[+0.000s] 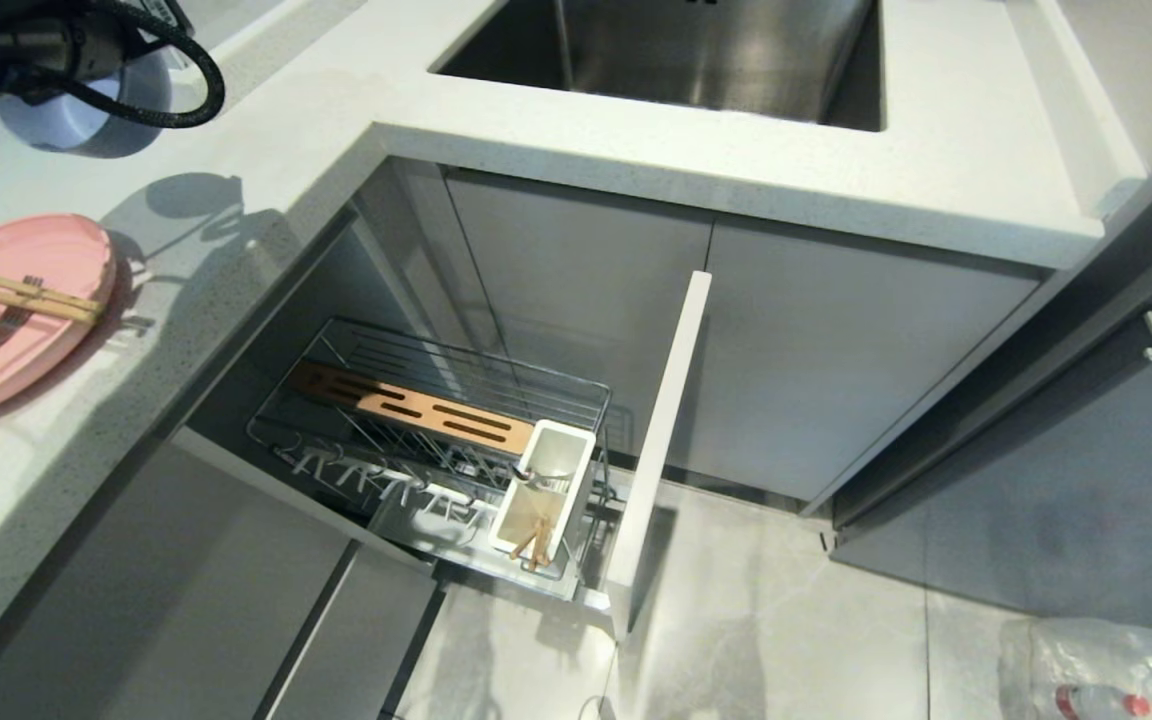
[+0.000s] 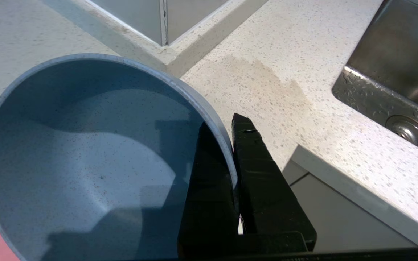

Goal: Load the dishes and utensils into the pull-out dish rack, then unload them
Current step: Pick up the bowl and place it in the cupboard

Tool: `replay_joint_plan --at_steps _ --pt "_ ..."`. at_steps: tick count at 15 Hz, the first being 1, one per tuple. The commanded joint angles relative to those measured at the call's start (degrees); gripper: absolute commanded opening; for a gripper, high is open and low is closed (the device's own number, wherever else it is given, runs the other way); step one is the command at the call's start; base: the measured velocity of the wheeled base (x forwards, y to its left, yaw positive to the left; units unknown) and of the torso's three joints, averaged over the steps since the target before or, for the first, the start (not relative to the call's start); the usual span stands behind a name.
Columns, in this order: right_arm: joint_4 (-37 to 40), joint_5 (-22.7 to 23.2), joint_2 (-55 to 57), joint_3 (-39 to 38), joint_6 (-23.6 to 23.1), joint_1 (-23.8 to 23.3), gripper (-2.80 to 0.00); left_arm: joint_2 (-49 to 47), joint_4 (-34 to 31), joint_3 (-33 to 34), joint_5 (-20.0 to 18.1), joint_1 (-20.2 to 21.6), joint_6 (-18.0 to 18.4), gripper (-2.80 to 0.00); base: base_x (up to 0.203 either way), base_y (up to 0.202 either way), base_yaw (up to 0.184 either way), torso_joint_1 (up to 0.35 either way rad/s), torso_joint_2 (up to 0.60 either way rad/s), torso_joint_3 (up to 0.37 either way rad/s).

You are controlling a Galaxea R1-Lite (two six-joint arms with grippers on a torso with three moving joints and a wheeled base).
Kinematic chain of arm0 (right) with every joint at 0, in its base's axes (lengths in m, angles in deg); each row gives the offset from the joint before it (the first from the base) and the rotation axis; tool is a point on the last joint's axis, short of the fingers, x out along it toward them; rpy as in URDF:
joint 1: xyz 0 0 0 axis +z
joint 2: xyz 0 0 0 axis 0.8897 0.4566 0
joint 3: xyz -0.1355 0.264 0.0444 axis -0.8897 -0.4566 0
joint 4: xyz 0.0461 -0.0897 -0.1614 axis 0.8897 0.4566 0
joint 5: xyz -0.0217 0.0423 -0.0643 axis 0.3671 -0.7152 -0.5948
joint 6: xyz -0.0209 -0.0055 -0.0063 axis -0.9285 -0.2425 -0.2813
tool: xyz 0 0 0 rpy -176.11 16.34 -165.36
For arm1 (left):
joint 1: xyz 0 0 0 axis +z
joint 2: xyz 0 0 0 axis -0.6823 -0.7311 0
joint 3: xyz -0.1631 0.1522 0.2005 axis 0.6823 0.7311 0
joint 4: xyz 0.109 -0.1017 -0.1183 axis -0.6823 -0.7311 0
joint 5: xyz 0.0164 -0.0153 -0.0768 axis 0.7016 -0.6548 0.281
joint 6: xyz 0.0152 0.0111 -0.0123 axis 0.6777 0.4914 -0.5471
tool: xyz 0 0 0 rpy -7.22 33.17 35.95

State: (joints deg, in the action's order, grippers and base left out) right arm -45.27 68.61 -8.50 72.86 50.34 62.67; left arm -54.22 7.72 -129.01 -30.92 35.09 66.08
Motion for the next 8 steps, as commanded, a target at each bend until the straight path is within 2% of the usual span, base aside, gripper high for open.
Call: replay_joint_plan --at_steps 1,2,3,5,7,8 --pt "0.0 0.0 0.0 0.0 0.0 0.0 -2.8 5.1 0.0 2.9 0.5 -0.6 -0.2 -2.8 0.0 0.0 0.0 0.0 0.0 0.0" --pt "0.0 -0.1 0.0 0.0 0.0 0.0 -2.8 6.7 0.0 4.4 0.7 -2.2 -0.3 -2.8 0.0 0.0 0.0 0.0 0.0 0.0" --pt "0.0 0.0 0.0 0.0 0.0 0.0 -2.8 8.2 0.1 5.5 0.7 -5.7 -0.5 -2.8 0.0 0.0 0.0 0.0 0.0 0.0" --pt "0.0 0.0 0.0 0.0 0.0 0.0 -2.8 10.0 0.1 6.6 0.8 -15.0 -2.3 -2.8 0.0 0.0 0.0 0.0 0.0 0.0" --pt "0.0 -0.1 0.0 0.0 0.0 0.0 -2.8 11.2 1.0 8.5 1.0 -24.4 -5.8 -2.8 0.0 0.0 0.0 0.0 0.0 0.0" --pt "0.0 0.0 0.0 0.0 0.0 0.0 -2.8 11.5 3.8 10.4 1.1 -28.3 -7.7 -2.8 0.0 0.0 0.0 0.0 0.0 0.0"
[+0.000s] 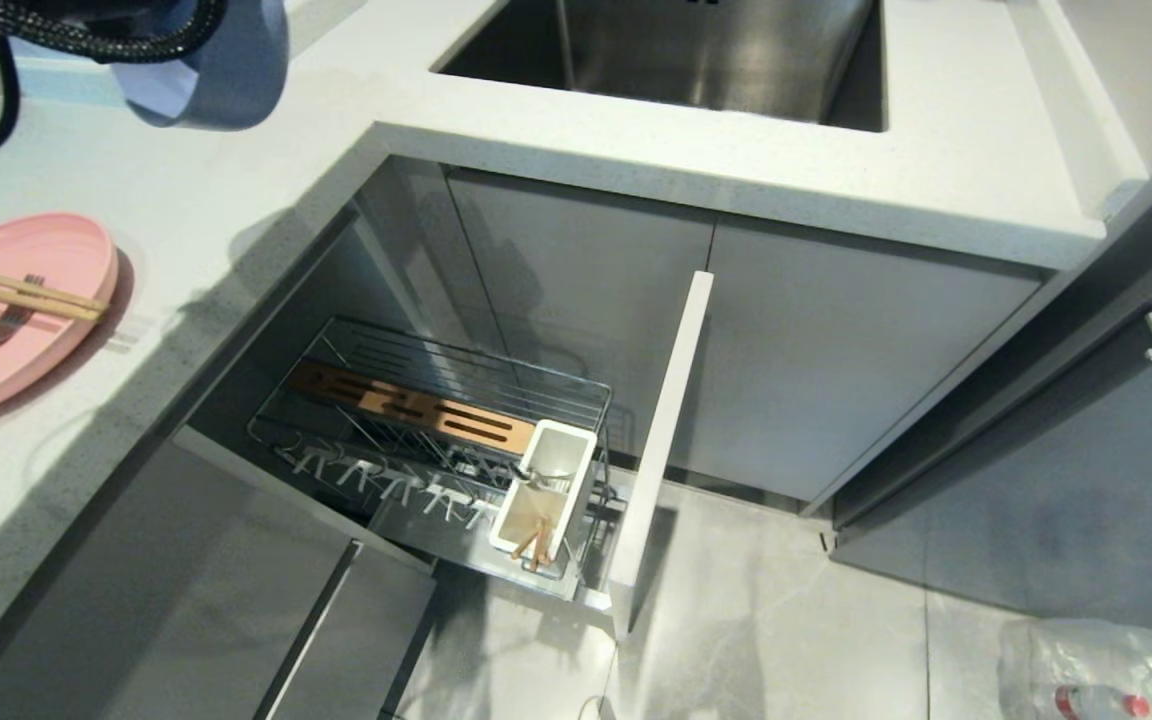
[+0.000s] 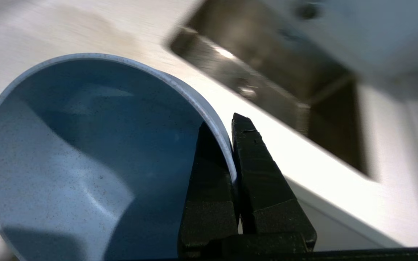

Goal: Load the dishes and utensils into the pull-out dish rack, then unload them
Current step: Pick up the bowl and place it in the cupboard

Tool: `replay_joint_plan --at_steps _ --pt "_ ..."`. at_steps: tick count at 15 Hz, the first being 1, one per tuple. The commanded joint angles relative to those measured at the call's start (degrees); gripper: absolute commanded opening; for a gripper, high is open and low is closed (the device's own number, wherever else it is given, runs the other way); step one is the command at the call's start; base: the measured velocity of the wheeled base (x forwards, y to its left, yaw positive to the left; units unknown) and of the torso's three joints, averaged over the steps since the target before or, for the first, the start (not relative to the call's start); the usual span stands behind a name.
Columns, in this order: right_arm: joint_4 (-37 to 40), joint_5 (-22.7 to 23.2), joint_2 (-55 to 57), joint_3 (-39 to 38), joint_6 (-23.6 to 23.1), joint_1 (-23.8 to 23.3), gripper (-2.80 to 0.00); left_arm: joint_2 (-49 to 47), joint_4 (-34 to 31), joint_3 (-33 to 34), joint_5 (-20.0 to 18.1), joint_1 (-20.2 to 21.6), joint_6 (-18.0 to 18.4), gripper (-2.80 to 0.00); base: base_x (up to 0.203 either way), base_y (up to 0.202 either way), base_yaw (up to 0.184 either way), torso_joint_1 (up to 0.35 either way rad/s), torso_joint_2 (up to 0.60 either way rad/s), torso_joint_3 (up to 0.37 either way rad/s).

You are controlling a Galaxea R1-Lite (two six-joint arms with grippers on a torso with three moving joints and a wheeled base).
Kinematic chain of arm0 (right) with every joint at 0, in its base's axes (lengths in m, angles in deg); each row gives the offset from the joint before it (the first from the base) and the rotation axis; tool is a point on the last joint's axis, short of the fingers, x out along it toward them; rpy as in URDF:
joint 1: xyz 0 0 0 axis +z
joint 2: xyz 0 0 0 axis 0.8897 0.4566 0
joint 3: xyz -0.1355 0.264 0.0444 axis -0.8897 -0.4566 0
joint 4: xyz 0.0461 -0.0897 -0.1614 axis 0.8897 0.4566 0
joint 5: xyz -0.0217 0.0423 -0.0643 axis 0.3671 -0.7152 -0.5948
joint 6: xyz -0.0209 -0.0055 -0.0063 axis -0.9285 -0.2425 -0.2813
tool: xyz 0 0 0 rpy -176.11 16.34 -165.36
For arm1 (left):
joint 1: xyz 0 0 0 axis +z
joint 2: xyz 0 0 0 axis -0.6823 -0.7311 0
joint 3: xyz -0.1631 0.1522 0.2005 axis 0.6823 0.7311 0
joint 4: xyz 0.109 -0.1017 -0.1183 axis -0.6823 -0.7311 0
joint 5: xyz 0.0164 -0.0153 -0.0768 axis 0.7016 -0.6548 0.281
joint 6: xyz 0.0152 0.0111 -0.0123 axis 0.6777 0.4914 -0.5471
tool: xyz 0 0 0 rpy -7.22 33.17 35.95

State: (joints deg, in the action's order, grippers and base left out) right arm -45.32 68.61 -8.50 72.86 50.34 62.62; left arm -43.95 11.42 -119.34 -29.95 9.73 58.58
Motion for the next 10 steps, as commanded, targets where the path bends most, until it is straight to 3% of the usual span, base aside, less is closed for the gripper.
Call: replay_joint_plan --at_steps 1,4,7,10 --pt "0.0 0.0 0.0 0.0 0.0 0.0 -2.8 1.0 5.8 3.1 0.1 -4.9 -1.5 -2.8 0.0 0.0 0.0 0.0 0.0 0.0" --pt "0.0 0.0 0.0 0.0 0.0 0.0 -2.8 -2.9 26.5 10.7 0.2 -6.6 -3.7 -2.8 0.0 0.0 0.0 0.0 0.0 0.0" --pt "0.0 0.0 0.0 0.0 0.0 0.0 -2.8 -8.4 43.0 19.2 1.1 -8.2 -4.4 -2.8 0.0 0.0 0.0 0.0 0.0 0.0" --pt "0.0 0.0 0.0 0.0 0.0 0.0 -2.8 -13.5 52.2 26.2 8.3 -9.4 -9.2 -2.8 0.0 0.0 0.0 0.0 0.0 0.0"
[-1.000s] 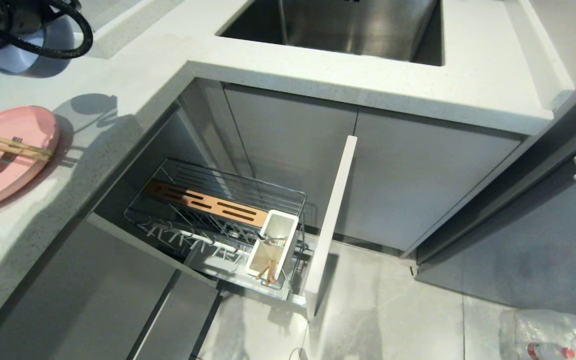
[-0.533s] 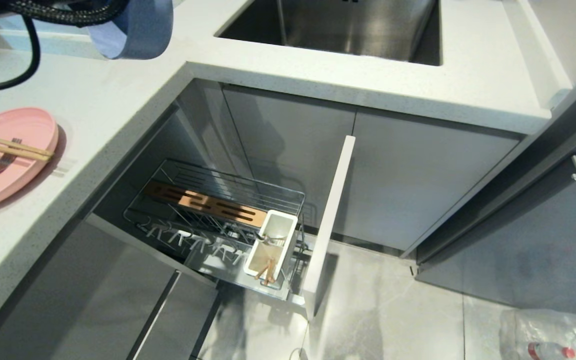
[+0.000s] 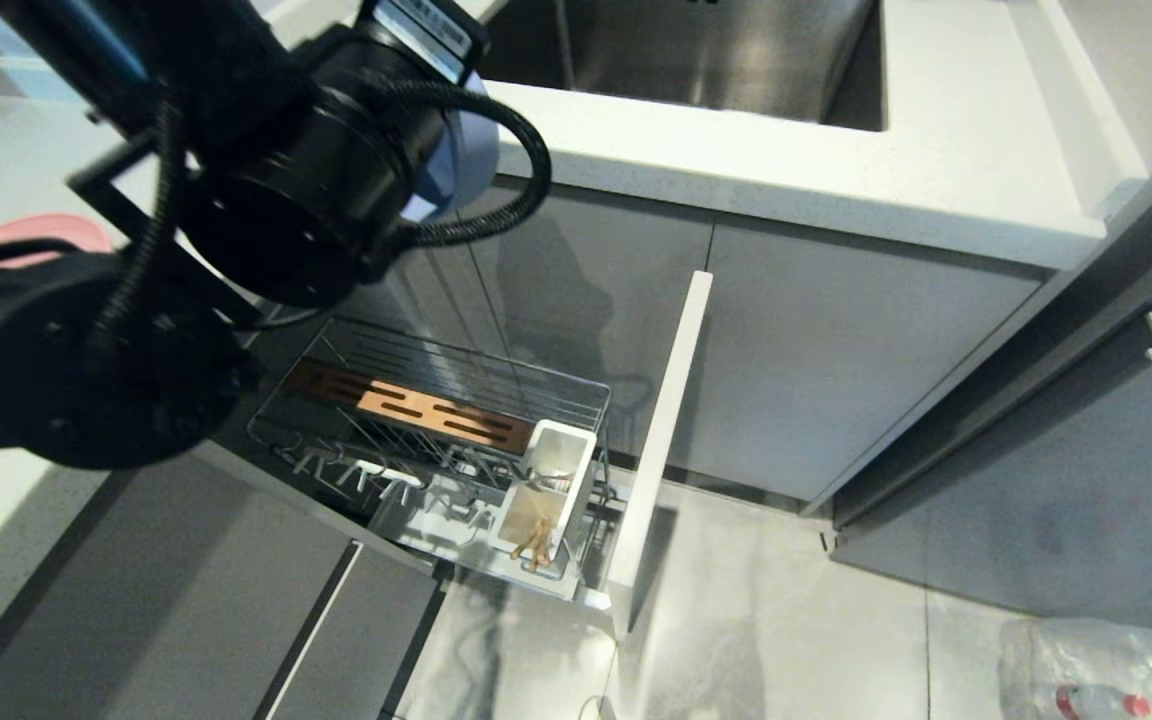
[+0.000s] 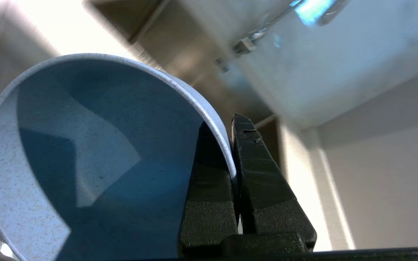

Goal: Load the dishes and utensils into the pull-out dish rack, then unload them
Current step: Pick up the bowl and place it in the cupboard

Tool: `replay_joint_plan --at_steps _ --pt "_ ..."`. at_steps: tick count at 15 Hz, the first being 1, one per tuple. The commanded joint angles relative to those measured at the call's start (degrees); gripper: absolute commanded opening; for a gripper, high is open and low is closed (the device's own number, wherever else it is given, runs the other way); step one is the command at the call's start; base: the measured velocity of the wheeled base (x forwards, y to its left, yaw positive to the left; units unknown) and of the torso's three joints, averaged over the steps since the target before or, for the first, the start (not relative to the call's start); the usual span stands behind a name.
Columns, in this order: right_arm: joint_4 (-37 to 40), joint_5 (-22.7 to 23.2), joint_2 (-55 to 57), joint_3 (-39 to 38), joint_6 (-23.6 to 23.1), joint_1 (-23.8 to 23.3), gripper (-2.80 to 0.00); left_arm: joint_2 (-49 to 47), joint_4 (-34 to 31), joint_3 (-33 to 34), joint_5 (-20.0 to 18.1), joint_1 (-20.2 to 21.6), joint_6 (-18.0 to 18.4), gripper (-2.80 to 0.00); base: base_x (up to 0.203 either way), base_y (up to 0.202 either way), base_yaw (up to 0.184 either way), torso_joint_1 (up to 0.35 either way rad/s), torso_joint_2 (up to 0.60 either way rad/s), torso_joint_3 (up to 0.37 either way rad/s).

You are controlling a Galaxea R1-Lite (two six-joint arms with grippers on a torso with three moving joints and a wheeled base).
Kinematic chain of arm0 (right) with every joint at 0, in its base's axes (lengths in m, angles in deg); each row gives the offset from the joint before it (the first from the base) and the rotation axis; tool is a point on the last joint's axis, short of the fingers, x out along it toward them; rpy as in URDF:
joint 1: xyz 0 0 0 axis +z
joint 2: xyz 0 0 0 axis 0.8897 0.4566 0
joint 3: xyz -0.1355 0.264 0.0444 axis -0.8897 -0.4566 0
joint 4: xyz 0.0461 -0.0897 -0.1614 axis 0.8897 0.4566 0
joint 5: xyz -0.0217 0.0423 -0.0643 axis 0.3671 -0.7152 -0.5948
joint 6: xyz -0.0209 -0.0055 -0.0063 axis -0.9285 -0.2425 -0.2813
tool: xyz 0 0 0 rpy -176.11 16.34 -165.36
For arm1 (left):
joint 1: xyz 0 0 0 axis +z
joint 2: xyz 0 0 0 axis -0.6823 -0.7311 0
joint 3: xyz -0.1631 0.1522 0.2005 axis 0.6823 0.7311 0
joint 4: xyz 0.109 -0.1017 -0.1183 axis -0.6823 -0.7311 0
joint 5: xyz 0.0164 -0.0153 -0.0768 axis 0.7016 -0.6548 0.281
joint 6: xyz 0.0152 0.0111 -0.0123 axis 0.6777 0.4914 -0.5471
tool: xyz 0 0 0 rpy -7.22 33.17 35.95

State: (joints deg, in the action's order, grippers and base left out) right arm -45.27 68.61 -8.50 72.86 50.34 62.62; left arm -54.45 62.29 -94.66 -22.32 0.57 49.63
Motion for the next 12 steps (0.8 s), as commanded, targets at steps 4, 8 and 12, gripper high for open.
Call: replay_joint_plan --at_steps 4,8,12 --pt "0.0 0.0 0.0 0.0 0.0 0.0 -2.8 -9.0 11.3 7.7 1.7 0.7 -4.0 -2.8 0.0 0.0 0.0 0.0 0.0 0.0" --pt "0.0 0.0 0.1 0.0 0.0 0.0 -2.8 -17.5 13.9 7.8 1.1 4.9 -5.7 -2.8 0.0 0.0 0.0 0.0 0.0 0.0" --pt "0.0 0.0 0.0 0.0 0.0 0.0 -2.8 -22.3 17.2 7.4 -5.4 9.5 -11.1 -2.8 0.0 0.0 0.0 0.0 0.0 0.0"
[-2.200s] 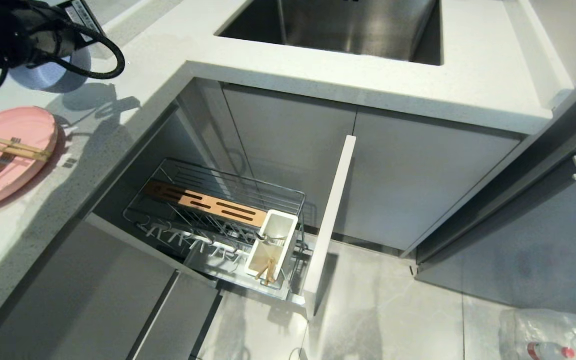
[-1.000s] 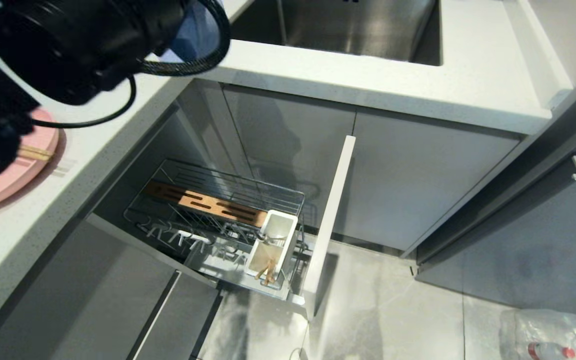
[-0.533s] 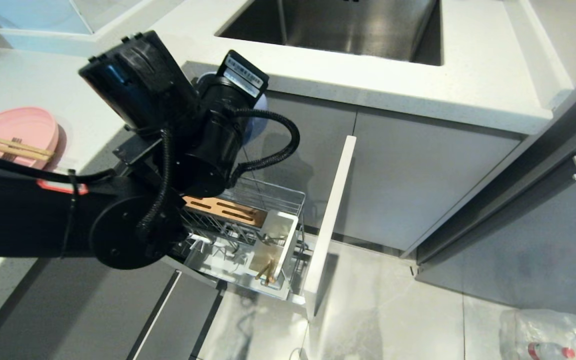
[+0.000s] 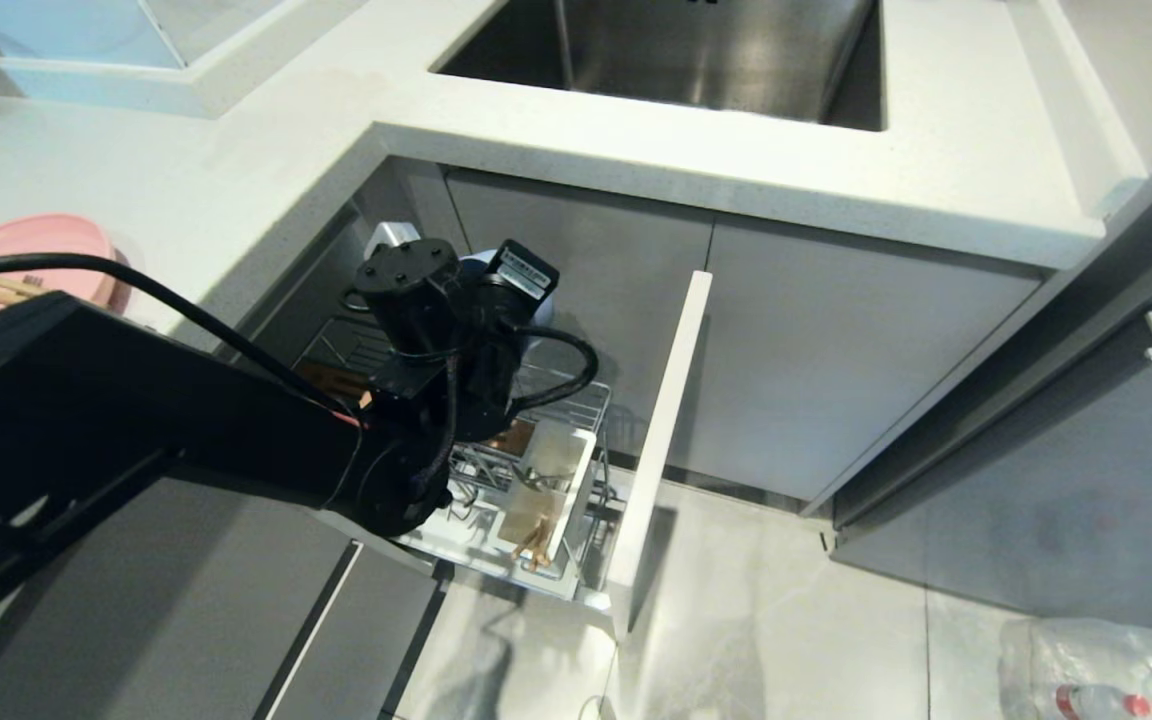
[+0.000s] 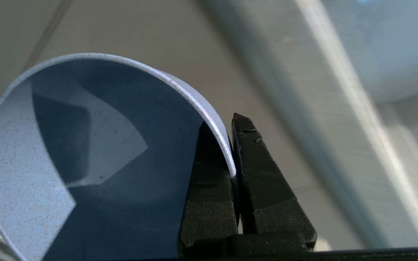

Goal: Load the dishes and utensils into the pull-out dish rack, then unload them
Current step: Pick up the bowl and place it in the cupboard

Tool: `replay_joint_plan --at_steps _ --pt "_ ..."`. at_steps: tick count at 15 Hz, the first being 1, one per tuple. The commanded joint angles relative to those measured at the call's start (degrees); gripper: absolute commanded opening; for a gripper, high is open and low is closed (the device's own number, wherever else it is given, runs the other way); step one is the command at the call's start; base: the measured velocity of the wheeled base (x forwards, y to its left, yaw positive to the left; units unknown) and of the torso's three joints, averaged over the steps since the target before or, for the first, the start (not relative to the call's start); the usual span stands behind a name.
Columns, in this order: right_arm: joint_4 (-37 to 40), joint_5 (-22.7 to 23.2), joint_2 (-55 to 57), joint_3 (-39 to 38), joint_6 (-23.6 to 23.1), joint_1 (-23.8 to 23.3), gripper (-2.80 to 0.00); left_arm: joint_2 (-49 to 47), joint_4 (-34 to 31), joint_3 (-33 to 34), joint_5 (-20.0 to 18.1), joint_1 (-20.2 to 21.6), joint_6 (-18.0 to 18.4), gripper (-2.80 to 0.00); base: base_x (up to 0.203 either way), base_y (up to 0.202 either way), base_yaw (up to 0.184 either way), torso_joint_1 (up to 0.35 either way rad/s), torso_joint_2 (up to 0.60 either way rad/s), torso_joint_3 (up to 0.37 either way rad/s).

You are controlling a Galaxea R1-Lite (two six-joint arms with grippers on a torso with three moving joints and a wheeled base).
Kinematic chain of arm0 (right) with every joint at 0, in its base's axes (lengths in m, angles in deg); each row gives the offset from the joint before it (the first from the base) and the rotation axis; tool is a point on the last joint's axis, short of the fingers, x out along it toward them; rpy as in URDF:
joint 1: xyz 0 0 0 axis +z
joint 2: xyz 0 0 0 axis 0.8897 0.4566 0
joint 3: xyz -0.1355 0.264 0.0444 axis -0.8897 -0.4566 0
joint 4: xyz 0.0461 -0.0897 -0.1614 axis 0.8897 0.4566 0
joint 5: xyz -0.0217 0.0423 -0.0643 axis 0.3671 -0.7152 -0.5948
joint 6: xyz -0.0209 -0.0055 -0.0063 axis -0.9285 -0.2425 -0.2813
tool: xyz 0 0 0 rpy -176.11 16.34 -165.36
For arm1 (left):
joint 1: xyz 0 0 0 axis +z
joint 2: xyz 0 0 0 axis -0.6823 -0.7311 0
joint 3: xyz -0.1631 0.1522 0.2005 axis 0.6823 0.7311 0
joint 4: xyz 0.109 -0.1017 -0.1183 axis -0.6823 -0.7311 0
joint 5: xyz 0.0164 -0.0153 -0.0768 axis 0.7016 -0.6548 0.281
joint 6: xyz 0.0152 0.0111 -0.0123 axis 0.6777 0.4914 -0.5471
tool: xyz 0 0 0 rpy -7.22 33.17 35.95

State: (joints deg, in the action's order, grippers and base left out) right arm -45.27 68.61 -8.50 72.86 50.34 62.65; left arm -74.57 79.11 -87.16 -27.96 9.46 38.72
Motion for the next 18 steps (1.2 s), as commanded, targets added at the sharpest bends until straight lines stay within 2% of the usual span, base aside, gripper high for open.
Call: replay_joint_plan --at_steps 1,5,7,13,16,18 --pt "0.0 0.0 0.0 0.0 0.0 0.0 -2.8 -3.6 0.5 -0.5 -0.6 2.0 -0.8 -2.8 0.0 0.0 0.0 0.0 0.0 0.0" --pt "0.0 0.0 0.0 0.0 0.0 0.0 -2.8 -7.4 2.0 -1.8 -5.8 5.9 -6.1 -2.8 0.0 0.0 0.0 0.0 0.0 0.0" --pt "0.0 0.0 0.0 0.0 0.0 0.0 -2.8 -8.8 5.1 -1.8 -8.1 7.1 -6.6 -2.8 0.0 0.0 0.0 0.0 0.0 0.0" --pt "0.0 -0.1 0.0 0.0 0.0 0.0 -2.8 -11.4 7.0 -1.8 -8.2 7.7 -6.9 -2.8 0.0 0.0 0.0 0.0 0.0 0.0" --pt "0.0 0.0 0.0 0.0 0.0 0.0 -2.8 -11.7 7.1 -1.7 -8.3 7.8 -10.8 -2.8 0.0 0.0 0.0 0.0 0.0 0.0" --pt "0.0 0.0 0.0 0.0 0.0 0.0 -2.8 -12.4 7.3 -1.8 -8.4 7.9 -11.7 -2.8 0.0 0.0 0.0 0.0 0.0 0.0"
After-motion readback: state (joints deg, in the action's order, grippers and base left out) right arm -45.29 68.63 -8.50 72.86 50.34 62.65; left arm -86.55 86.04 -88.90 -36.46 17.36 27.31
